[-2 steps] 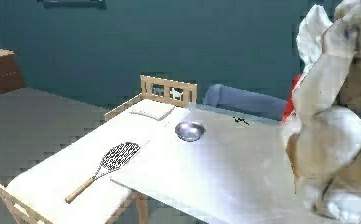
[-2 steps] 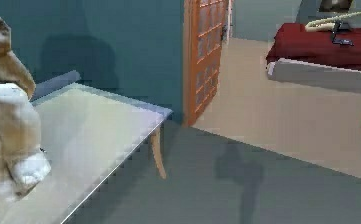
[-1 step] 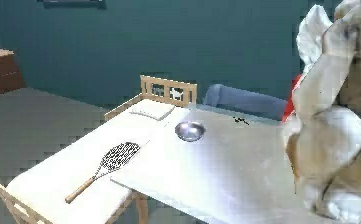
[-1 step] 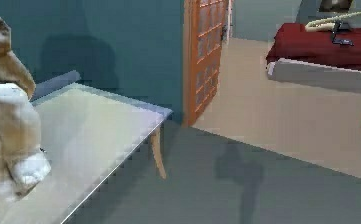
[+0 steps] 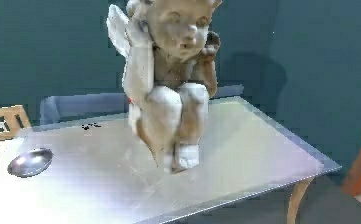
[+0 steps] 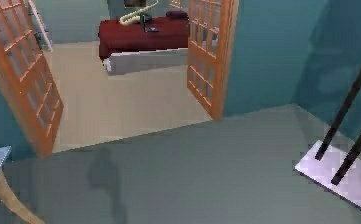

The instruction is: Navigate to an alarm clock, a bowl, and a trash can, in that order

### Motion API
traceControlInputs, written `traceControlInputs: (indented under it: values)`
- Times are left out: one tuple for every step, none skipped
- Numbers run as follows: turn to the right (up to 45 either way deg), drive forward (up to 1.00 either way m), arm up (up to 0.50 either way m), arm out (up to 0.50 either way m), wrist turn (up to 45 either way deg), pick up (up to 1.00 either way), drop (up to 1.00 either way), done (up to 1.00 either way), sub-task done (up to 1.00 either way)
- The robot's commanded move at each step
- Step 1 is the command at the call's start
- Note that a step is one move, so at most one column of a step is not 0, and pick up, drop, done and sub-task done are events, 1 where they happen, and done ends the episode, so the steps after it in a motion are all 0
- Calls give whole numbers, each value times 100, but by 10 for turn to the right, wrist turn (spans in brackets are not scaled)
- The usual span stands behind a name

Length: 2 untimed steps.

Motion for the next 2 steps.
traceControlInputs:
  values:
    - [450, 0, 0, 0, 0, 0, 0, 0, 0]
    - [210, 0, 0, 0, 0, 0, 0, 0, 0]
